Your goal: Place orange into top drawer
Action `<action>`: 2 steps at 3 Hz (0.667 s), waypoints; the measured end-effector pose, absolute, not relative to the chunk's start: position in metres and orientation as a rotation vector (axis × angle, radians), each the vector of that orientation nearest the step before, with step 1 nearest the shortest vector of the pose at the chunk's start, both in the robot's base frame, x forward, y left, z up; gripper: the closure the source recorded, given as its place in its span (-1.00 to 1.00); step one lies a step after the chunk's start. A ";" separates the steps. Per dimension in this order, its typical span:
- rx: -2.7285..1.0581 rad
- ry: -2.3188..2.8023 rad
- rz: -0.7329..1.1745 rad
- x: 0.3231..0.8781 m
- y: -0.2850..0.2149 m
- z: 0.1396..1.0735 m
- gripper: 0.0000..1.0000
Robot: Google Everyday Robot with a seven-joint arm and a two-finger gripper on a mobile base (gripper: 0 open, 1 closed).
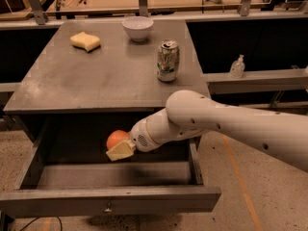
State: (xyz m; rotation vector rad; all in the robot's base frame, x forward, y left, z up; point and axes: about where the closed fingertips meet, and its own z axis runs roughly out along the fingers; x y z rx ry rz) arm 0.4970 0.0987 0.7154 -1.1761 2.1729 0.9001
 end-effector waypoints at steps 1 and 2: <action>-1.175 2.234 0.851 0.491 0.097 0.691 0.22; -1.158 2.271 0.802 0.487 0.096 0.676 -0.23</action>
Offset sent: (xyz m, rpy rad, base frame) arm -0.0121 -0.0068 -0.0576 -0.1387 0.0214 -0.0902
